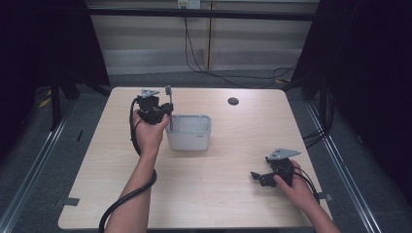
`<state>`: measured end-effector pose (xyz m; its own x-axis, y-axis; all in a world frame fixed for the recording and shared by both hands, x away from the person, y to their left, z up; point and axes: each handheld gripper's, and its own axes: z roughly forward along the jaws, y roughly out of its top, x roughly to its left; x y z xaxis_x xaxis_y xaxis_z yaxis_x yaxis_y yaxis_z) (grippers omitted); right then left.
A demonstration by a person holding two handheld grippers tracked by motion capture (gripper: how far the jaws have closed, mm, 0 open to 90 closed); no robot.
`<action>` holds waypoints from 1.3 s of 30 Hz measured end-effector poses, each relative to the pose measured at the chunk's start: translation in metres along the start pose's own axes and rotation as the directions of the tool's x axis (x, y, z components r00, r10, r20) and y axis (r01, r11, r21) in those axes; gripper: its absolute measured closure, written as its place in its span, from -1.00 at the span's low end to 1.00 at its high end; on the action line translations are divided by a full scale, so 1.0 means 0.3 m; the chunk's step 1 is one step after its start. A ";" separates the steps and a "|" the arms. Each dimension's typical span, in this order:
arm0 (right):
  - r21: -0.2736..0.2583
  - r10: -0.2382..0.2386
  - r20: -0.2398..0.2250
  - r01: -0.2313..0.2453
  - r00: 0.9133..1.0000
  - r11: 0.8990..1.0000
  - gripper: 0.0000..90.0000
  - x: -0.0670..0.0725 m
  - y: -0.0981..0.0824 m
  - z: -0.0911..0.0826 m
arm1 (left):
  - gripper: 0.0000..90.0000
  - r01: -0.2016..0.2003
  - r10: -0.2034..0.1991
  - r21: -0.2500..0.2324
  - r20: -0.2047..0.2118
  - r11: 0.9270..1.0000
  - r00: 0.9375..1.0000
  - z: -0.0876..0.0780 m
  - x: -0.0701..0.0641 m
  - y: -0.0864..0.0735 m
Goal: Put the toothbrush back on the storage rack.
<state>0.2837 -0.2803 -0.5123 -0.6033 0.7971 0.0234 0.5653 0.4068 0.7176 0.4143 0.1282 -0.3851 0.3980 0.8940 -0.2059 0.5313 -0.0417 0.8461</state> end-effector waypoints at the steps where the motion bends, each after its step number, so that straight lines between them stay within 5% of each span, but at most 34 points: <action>1: 0.000 0.000 0.000 0.000 1.000 1.000 -0.76 0.000 0.000 0.000 | 0.79 -0.002 0.002 0.000 0.001 1.000 1.000 -0.001 0.000 -0.003; 39: 0.000 0.000 0.000 0.000 1.000 1.000 -0.76 0.000 0.000 0.000 | 0.79 -0.036 0.036 0.029 -0.011 0.999 0.999 -0.018 -0.012 -0.096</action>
<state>0.2836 -0.2803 -0.5123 -0.6030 0.7974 0.0232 0.5654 0.4068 0.7175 0.3937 0.1286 -0.4061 0.4089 0.8966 -0.1700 0.5383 -0.0865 0.8383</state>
